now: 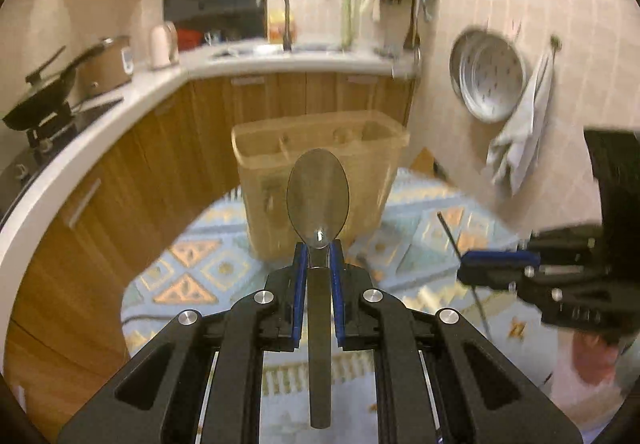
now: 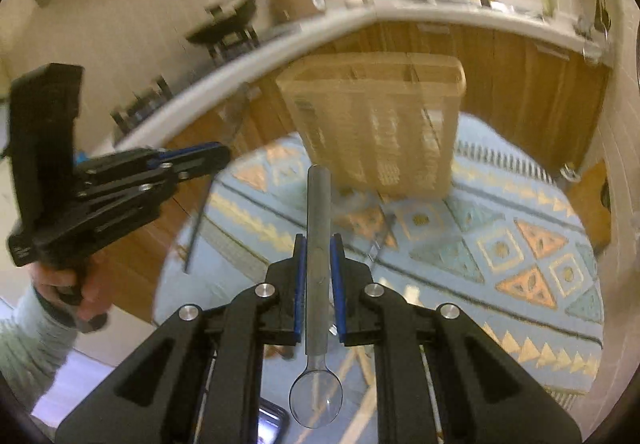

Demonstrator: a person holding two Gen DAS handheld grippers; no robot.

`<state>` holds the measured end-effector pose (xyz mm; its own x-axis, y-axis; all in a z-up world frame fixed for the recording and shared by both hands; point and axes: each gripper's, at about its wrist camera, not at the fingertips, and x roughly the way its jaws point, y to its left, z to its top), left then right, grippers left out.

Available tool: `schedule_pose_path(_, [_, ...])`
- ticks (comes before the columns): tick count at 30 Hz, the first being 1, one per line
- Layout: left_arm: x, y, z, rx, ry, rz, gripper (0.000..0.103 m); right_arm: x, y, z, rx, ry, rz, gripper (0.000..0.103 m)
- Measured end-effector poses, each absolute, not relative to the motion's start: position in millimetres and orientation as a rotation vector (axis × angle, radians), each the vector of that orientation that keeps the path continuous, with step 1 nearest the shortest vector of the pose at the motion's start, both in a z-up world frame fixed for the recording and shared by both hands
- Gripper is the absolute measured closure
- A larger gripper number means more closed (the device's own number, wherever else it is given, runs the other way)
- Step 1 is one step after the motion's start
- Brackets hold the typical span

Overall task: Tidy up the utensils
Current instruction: 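Lift both clear utensils up and carry them over the basket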

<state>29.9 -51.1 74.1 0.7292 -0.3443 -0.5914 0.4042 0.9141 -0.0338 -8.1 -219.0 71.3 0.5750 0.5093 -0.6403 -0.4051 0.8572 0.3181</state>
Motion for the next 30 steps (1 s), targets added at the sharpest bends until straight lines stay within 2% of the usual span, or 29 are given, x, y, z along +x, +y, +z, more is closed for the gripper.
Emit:
schedule_pose_path(8, [37.5, -47.6, 148.4, -0.053, 0.365, -0.425, 0.094, 17.7, -226.4, 130.4, 0.205, 0.608, 0.554, 0.093])
schedule_pose_path(12, [62.3, -53.5, 166.9, -0.104, 0.266, -0.402, 0.094, 54.4, -231.9, 159.0, 0.251, 0.53, 0.511, 0.093])
schedule_pose_path(15, [90.1, -56.4, 163.0, -0.174, 0.211, -0.416, 0.094, 78.9, -234.4, 175.6, 0.247, 0.457, 0.419, 0.093])
schedule_pose_path(20, [134.2, -72.3, 140.2, -0.219, 0.218, -0.395, 0.094, 110.9, -244.7, 184.4, 0.205, 0.355, 0.249, 0.093])
schedule_pose_path(30, [180.8, -91.2, 86.9, -0.267, 0.242, -0.343, 0.094, 167.7, -250.6, 136.8, 0.083, 0.357, 0.141, 0.093])
